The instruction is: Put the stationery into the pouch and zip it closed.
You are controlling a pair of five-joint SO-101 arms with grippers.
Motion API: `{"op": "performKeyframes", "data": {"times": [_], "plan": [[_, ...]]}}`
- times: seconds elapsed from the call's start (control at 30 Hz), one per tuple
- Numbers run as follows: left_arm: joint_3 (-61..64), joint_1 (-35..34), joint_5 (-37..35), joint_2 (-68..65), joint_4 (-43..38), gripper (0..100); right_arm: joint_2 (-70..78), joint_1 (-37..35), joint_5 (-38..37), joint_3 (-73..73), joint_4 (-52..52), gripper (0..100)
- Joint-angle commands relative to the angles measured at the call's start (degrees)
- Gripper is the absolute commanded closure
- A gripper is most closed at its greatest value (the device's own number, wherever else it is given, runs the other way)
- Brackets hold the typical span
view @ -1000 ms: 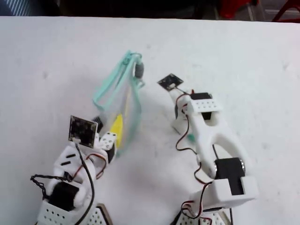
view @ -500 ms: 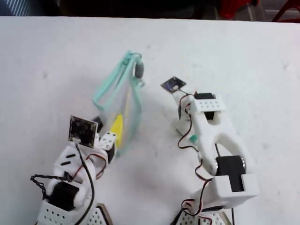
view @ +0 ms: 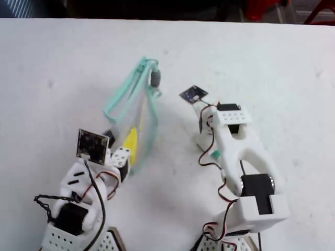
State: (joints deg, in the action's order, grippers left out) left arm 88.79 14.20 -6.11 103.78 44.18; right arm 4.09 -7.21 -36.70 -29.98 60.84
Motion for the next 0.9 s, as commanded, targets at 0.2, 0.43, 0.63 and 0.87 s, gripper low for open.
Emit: {"op": "performKeyframes", "data": {"times": [0.2,0.43,0.63,0.87], "plan": [[-1.1,0.1,0.4,0.6,-1.9,91,-0.2,-0.5,-0.5,0.3,0.0,82.9],[-1.1,0.1,0.4,0.6,-1.9,91,-0.2,-0.5,-0.5,0.3,0.0,83.0],[-1.1,0.1,0.0,0.6,-1.8,83,-0.2,-0.5,-0.5,0.3,0.0,90.6],[-1.2,0.1,0.0,0.6,-0.8,82,-0.2,-0.5,-0.5,0.3,0.0,93.6]]}}
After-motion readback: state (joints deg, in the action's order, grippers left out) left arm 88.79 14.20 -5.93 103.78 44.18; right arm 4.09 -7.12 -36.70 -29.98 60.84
